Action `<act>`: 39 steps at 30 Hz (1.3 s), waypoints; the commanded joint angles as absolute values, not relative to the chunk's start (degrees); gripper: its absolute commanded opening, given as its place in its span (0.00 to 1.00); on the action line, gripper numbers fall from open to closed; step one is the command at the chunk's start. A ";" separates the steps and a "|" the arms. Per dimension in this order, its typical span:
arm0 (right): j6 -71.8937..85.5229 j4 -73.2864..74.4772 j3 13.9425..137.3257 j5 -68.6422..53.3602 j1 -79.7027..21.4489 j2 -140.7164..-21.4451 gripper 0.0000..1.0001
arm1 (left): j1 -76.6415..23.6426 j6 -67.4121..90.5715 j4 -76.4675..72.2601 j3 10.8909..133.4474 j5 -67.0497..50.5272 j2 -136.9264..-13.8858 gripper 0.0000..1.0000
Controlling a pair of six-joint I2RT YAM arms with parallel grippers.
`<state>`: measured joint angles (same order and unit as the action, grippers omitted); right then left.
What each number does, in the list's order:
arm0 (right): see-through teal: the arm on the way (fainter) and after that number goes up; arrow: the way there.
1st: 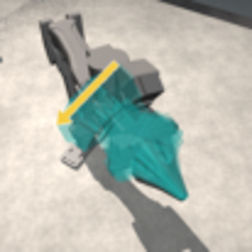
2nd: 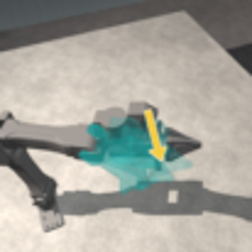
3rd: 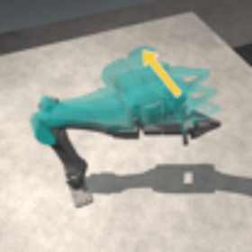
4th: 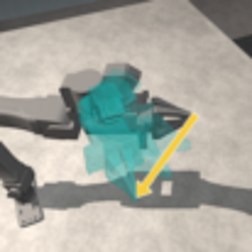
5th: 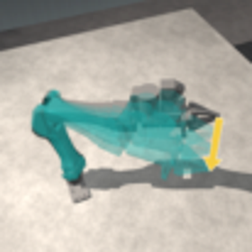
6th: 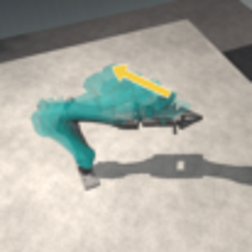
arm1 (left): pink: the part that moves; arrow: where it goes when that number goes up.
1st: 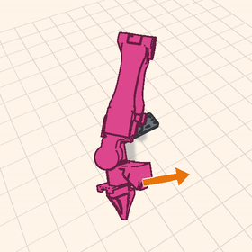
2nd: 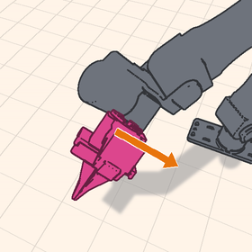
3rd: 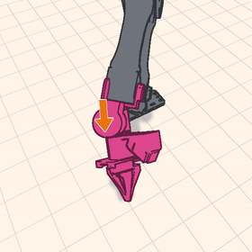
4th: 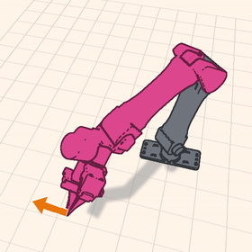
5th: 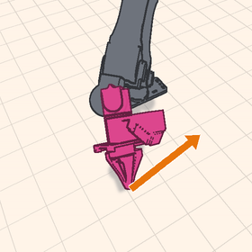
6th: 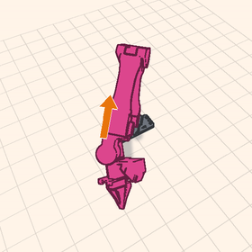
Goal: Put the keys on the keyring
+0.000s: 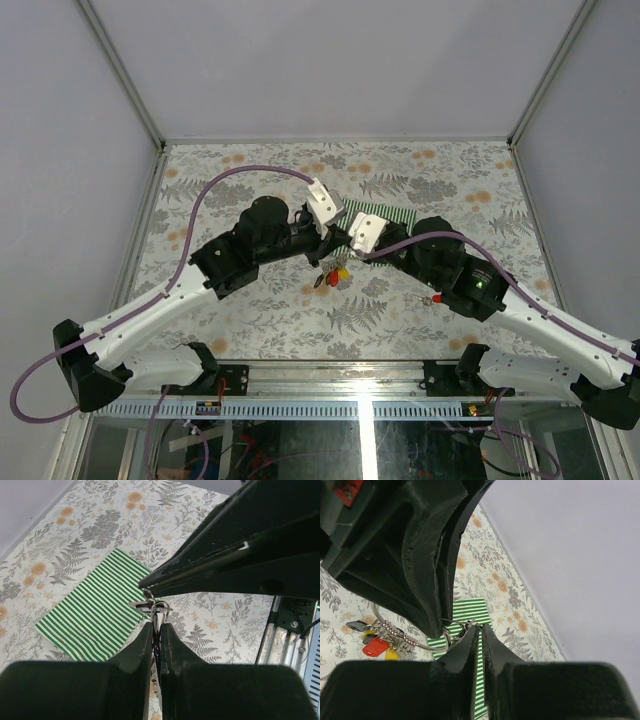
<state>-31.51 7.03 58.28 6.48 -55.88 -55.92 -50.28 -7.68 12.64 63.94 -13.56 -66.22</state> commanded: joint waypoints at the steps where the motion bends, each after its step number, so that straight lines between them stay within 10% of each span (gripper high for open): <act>1: -32.00 1.47 60.95 7.86 -56.08 -56.18 0.10 | -51.59 -8.49 10.81 66.20 -17.36 -65.97 0.00; 39: -19.57 10.94 53.48 2.02 -56.08 -40.30 0.38 | -51.64 -3.22 7.24 65.61 -16.99 -63.51 0.00</act>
